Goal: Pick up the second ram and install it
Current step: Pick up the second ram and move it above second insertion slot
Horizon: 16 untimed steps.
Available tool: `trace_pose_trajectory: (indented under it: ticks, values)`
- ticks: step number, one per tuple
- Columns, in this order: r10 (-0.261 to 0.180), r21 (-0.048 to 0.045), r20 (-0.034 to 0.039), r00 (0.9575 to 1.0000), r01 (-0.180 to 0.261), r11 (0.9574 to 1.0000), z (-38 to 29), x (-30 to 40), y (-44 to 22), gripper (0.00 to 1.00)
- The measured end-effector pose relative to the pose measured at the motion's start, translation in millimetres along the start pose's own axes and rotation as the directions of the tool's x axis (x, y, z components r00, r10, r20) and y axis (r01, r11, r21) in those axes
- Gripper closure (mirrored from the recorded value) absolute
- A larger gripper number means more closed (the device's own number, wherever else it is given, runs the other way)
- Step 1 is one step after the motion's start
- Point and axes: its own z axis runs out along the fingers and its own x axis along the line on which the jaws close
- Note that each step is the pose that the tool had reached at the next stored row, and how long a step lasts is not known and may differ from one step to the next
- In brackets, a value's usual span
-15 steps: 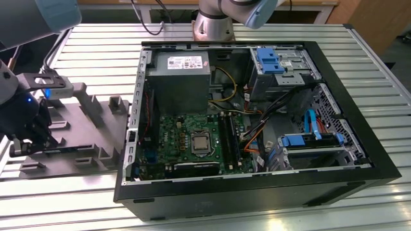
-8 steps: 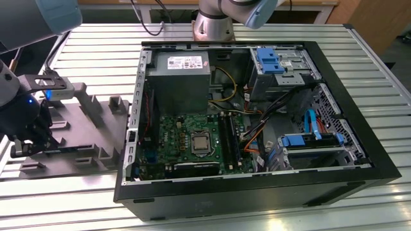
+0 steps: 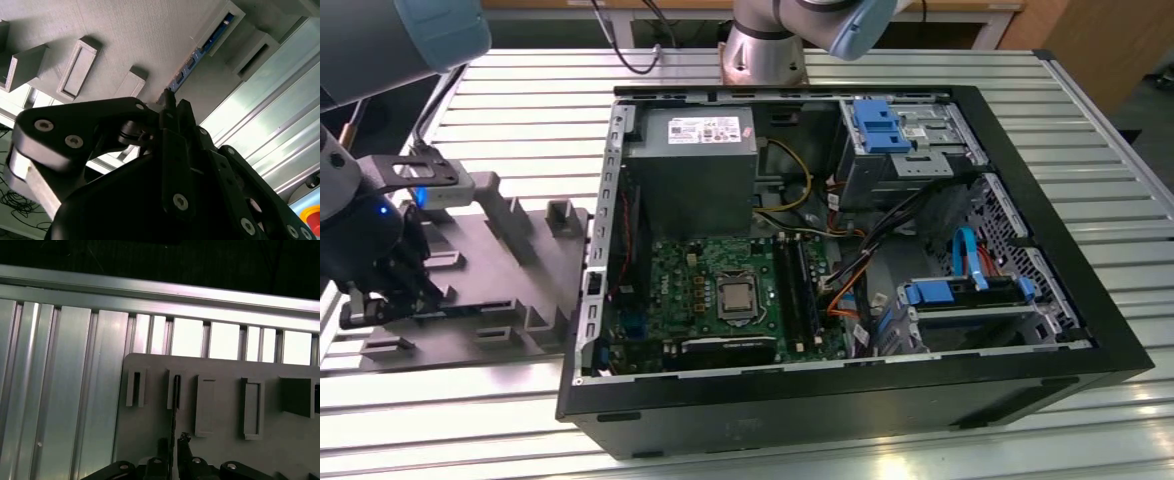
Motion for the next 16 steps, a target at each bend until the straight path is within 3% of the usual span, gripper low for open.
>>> trace_pose_trajectory:
  ticks: [2,16]
  values:
    - [0.000,0.0000,0.0000,1.0000,0.000,1.0000,0.0,0.0,0.0,0.70]
    - [0.000,0.0013,0.0000,1.0000,0.000,1.0000,10.1,0.0,2.6,0.70]
